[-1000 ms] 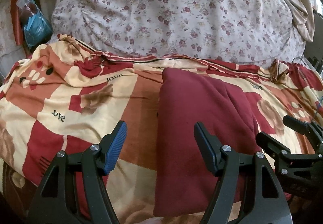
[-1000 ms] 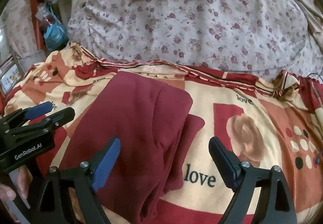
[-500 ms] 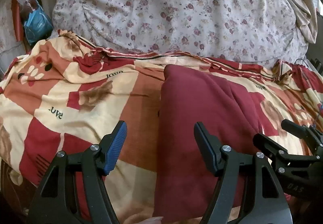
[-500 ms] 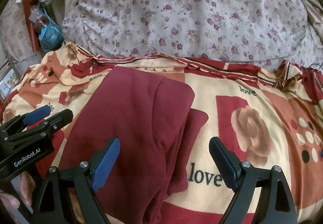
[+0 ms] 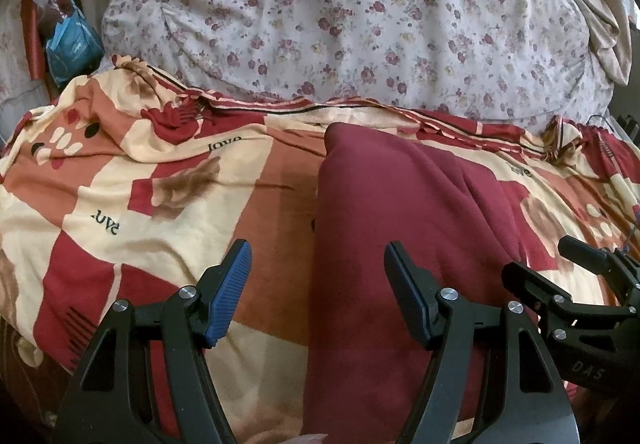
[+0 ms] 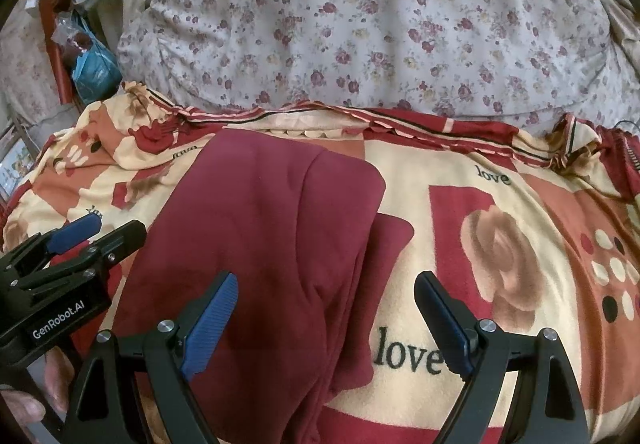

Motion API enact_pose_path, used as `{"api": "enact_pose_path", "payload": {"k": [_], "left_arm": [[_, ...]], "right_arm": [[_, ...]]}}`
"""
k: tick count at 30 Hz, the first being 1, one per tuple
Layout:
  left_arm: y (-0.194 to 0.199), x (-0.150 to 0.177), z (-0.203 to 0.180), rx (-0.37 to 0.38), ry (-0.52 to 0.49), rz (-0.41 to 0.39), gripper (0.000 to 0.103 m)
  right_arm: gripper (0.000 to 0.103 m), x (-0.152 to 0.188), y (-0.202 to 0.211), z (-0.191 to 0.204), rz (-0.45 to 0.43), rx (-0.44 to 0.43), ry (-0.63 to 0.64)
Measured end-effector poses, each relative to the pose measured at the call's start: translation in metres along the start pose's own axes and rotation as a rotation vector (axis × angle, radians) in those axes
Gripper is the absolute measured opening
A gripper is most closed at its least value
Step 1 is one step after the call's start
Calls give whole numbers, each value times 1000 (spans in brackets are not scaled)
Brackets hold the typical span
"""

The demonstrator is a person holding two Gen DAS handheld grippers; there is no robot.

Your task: Fold small clothes

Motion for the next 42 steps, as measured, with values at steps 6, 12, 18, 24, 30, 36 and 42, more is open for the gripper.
{"api": "enact_pose_path", "payload": {"k": [6, 12, 18, 24, 30, 36, 42], "left_arm": [[-1, 0, 1, 0, 0, 3, 69], [-3, -2, 2, 2, 3, 4, 69], [-4, -2, 2, -1, 3, 4, 69], [-10, -7, 4, 2, 7, 11, 69], [-10, -7, 4, 2, 7, 11, 69], [-13, -8, 5, 2, 6, 18, 69], [-14, -9, 6, 3, 7, 18, 69]], "right_arm": [[88, -4, -4, -2, 9, 0, -2], [88, -5, -6, -1, 13, 1, 3], [88, -8, -8, 0, 15, 4, 4], [88, -8, -8, 0, 17, -1, 6], [88, -12, -12, -2, 22, -2, 11], [88, -16, -16, -2, 29, -1, 12], [88, -18, -18, -1, 35, 1, 12]]}}
Point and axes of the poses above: each gripper's, at about its wrist camera, not at the fingertips, and y roughly against the way its jaws point, z to its left, x to its underside, the point moved 2 cm from there along -y, roughly the way its jaws point, and after that the axes turned 11 degrees about z, right-handed, at the moved point
